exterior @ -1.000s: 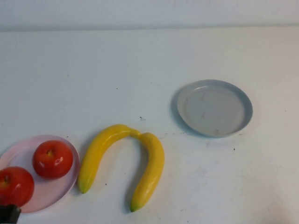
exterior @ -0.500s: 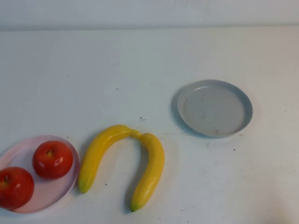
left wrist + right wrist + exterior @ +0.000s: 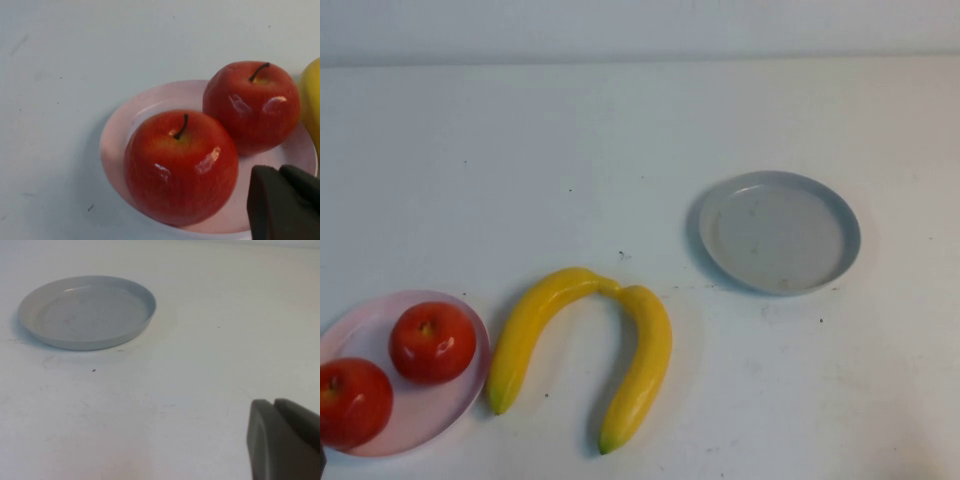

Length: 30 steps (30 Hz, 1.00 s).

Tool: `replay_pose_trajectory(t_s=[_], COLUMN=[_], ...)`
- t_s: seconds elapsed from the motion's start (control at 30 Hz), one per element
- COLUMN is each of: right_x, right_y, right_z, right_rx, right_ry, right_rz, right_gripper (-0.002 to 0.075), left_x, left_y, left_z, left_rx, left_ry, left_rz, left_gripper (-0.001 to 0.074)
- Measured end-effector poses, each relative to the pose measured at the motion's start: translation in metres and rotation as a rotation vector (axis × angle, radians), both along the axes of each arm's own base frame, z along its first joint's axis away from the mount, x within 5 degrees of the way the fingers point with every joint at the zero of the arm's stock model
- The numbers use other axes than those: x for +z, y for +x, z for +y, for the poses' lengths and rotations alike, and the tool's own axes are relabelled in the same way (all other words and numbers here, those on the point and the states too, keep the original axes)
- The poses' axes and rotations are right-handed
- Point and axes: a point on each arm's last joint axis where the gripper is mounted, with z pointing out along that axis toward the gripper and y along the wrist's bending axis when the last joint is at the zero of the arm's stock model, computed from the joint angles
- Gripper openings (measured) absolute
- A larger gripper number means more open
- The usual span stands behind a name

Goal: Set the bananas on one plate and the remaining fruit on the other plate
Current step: Put another type of fruit in the right plate

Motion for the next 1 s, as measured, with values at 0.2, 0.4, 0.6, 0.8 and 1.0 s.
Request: replay_pose_trajectory(t_s=[0.2,0.4,0.6,0.8,1.0], right_x=[0.0000,0.0000,0.0000,0.0000,0.0052], right_y=[0.0000,0.0000,0.0000,0.0000,0.0011], right_z=[0.0000,0.0000,0.0000,0.0000,0.0016], right_rx=[0.000,0.000,0.000,0.000,-0.006], right_ry=[0.000,0.000,0.000,0.000,0.098], right_rz=[0.000,0.000,0.000,0.000,-0.048], right_gripper=[-0.0017,-0.0017,-0.0017,-0.0017,-0.0017], left_x=[-0.0001,-0.0001,-0.0001,-0.0001,-0.0001], left_y=[-0.0001,-0.0001,-0.0002,-0.0002,-0.0002], left_z=[0.0001,0.0001,0.0001,0.0001,0.0001], left_rx=[0.000,0.000,0.000,0.000,0.000], left_ry=[0.003,0.003,0.003,0.003,0.003], left_rz=[0.000,0.000,0.000,0.000,0.000], left_gripper=[-0.0004,-0.0003,-0.0004,-0.0004,-0.0004])
